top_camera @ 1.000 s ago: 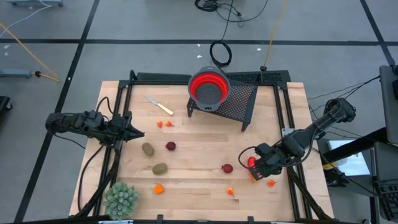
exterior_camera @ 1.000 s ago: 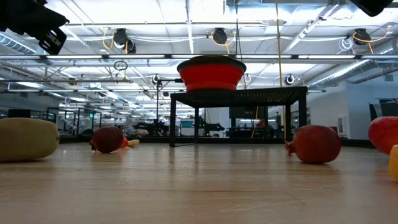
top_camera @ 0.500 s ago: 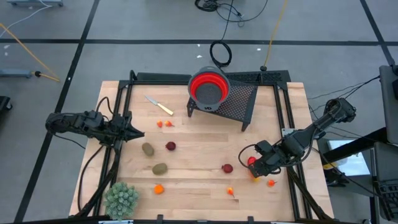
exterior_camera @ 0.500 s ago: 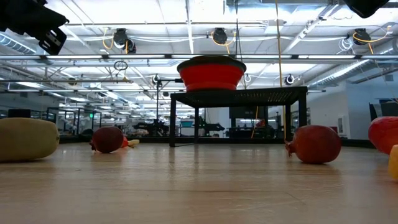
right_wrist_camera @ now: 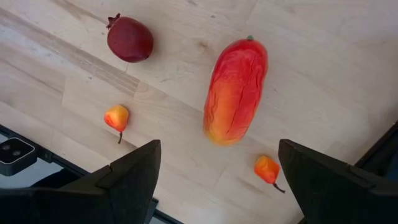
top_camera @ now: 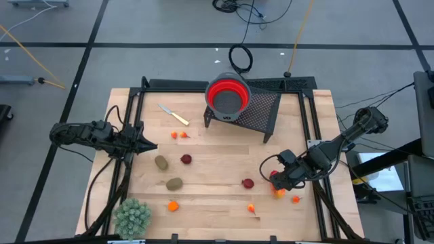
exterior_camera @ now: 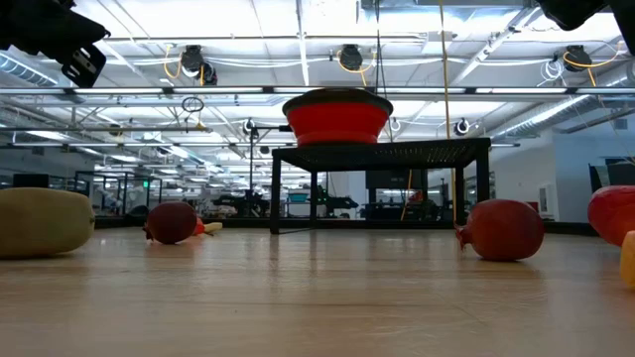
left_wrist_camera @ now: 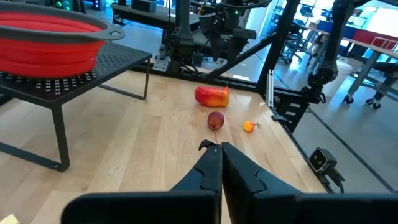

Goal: Pick & Place Fruit
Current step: Put the mango into the strainer bowl on the shelf

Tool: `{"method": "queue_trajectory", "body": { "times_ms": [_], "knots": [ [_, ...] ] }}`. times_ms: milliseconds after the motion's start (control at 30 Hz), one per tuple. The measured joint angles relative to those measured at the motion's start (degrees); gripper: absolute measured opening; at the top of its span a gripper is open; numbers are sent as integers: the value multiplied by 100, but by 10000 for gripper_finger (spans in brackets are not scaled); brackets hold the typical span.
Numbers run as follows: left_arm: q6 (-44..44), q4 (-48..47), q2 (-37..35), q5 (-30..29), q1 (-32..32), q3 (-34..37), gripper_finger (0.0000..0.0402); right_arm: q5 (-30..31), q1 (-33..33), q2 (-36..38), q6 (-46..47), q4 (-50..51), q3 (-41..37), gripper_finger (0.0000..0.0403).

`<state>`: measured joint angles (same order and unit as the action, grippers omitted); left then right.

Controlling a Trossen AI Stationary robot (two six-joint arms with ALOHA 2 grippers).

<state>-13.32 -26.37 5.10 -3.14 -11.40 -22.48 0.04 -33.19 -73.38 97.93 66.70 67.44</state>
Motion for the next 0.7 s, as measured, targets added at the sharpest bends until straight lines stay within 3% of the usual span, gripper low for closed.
{"method": "queue_trajectory", "body": {
  "times_ms": [500, 700],
  "knots": [
    [-24, -1, 0, 0, 2, 0, 2, -24, 0, -2, -325, -378, -2, 317],
    [-22, -2, 1, 0, 0, 0, 13, -27, 0, -2, -304, -369, -7, 355]
  ]
}}
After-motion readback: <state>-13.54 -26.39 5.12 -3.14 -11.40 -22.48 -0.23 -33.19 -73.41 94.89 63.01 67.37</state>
